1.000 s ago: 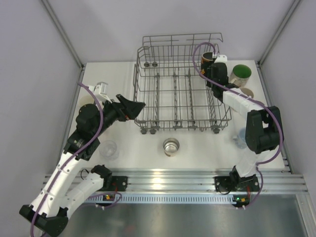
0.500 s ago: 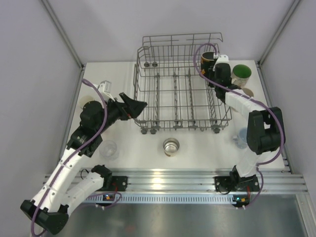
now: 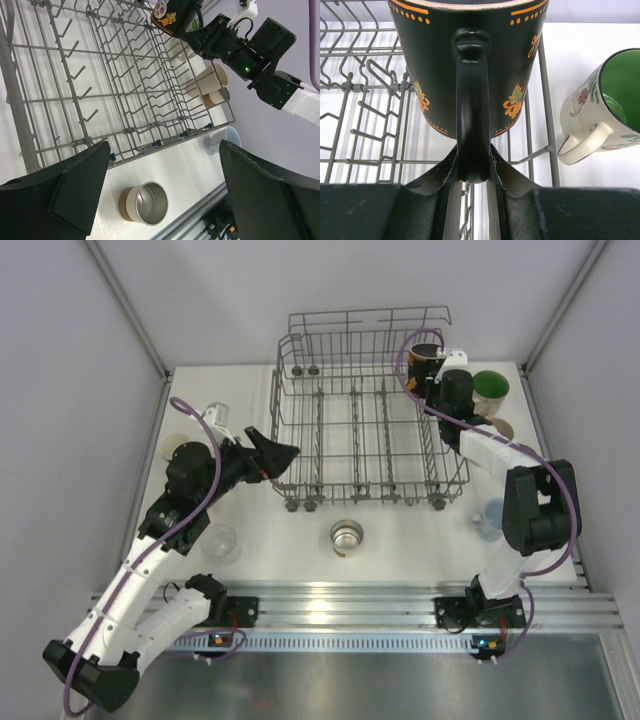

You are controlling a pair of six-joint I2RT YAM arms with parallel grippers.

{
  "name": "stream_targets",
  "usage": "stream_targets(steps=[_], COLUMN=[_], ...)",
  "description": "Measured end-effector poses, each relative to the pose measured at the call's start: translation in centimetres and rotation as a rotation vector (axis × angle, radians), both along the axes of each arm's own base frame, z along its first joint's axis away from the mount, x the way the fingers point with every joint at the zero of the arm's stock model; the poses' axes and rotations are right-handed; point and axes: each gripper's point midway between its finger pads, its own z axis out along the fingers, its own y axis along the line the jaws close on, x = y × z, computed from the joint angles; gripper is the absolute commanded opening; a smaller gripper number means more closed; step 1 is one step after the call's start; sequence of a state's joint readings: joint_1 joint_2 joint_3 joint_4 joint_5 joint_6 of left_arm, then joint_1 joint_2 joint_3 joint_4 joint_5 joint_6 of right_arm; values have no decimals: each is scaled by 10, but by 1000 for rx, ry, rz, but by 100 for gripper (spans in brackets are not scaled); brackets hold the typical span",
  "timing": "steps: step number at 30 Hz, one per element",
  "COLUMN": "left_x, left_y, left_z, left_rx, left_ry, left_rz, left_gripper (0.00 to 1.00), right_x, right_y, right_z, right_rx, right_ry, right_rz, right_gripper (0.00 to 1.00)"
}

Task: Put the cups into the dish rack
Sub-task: Place the cup upside down on the dish rack

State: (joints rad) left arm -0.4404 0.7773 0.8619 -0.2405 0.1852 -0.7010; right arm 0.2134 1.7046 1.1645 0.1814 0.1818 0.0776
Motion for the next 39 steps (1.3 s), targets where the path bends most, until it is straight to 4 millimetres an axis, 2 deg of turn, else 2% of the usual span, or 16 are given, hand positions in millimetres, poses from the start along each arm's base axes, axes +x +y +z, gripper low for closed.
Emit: stream_targets(steps=[10,25,39], left_x=[0,4,7], left_y=[0,-2,-3], left_z=[0,-7,-12], left_rx=[0,11,18], left_ry=[1,21,35], left_rz=[0,1,1], left_gripper=[96,96,96], right_x=[2,5,3], right_y=[3,12,26], right_z=[9,44,53], right_rx=[3,21,60], right_ry=[-32,-158,-228], right_rz=[20,83,147], right_gripper=[0,0,0])
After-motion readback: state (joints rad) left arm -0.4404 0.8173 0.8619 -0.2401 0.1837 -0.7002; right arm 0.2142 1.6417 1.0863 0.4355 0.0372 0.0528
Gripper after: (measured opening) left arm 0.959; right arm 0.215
